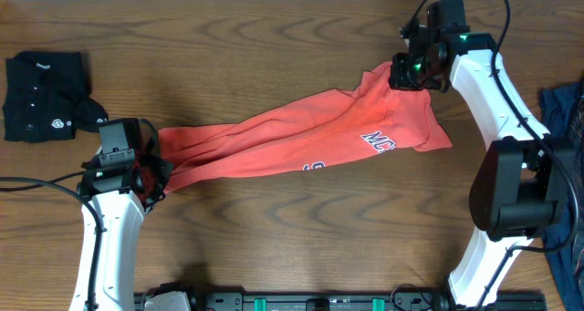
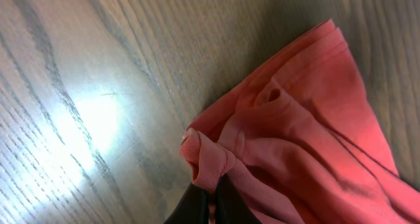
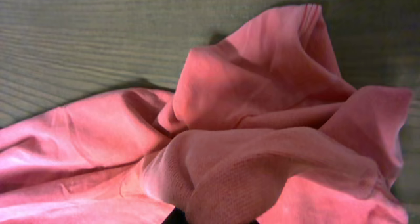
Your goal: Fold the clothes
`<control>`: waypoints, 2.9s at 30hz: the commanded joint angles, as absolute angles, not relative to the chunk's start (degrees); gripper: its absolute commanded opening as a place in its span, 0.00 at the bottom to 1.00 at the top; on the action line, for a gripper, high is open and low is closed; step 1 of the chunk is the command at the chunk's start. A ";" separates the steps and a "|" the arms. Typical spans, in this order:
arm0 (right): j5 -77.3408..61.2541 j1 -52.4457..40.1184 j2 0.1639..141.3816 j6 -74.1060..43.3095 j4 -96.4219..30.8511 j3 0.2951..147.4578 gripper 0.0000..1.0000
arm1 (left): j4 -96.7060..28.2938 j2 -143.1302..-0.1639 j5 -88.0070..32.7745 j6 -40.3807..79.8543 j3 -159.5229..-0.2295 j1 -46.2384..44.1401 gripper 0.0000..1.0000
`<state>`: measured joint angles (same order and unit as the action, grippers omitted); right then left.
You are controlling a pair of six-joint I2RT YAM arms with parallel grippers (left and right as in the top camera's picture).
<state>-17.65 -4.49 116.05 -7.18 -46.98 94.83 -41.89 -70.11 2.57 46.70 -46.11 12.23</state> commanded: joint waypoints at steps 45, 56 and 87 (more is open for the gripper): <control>-19.29 -11.77 120.53 -2.90 -58.19 115.72 0.99 | -28.93 -81.17 2.52 45.43 -46.74 12.58 0.17; -18.59 -12.82 120.53 -2.87 -60.93 115.77 0.99 | -19.22 -87.55 2.13 43.53 -46.74 12.58 0.33; -16.71 -13.10 117.58 -1.58 -64.75 116.31 0.99 | -43.53 -80.77 -8.60 37.76 -50.81 12.40 0.52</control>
